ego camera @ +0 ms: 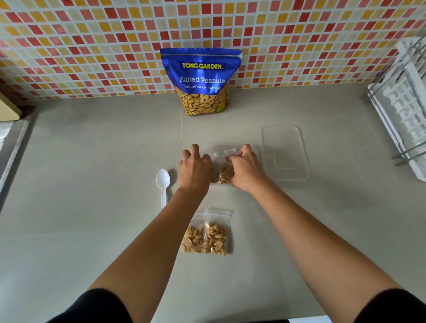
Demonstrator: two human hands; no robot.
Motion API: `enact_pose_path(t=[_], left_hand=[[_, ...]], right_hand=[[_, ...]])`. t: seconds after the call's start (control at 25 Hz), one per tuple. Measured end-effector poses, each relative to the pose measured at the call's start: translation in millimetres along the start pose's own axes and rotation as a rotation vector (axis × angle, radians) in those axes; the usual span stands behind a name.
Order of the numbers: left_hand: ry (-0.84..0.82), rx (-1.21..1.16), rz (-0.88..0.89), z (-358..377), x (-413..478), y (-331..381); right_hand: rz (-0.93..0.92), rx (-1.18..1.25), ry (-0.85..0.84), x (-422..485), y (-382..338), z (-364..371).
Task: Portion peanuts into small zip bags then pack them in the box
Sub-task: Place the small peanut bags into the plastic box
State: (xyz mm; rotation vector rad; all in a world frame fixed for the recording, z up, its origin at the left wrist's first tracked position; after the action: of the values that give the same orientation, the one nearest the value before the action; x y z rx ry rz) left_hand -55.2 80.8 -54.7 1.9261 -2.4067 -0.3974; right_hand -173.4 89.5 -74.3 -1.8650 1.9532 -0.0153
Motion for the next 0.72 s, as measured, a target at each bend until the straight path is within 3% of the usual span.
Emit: enact_pose_path(t=[0.16,0.24,0.4,0.52,0.72], left_hand=[[0.209,-0.387,0.047,-19.8,-29.1,-12.8],[0.162,-0.486,0.058,-15.9,-60.8,-21.6],[-0.077,-0.389,-0.16,20.3,-115.5,-40.7],[-0.221,-0.351,-0.251,43.7,-126.9,-41.3],[-0.125,-0.503,-0.367,50.4,-132.0,-41.9]], right_hand=[[-0.082,0.197,0.158,-35.3,-11.0,-18.2],[-0.086,0.262,0.148,-72.1,-15.1,-8.7],[0.076,0.264,-0.121,-127.6,-14.3,51.1],[0.111,0.285,-0.127,-131.7,-18.5,70.6],[0.165,0.407,-0.037,-131.4,-15.8,79.2]])
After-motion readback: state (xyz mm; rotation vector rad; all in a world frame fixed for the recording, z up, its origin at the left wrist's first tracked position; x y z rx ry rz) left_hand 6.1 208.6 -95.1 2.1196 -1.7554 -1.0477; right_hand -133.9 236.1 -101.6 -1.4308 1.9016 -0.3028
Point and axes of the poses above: each hand's wrist, its own x-axis towards the middle knuckle, its own z-axis out of the palm, y = z × x, the point moved 7 cm from there along x, towards the middle knuckle, and after that the axes turned 3 degrees about -x, right-handed, at the moved point
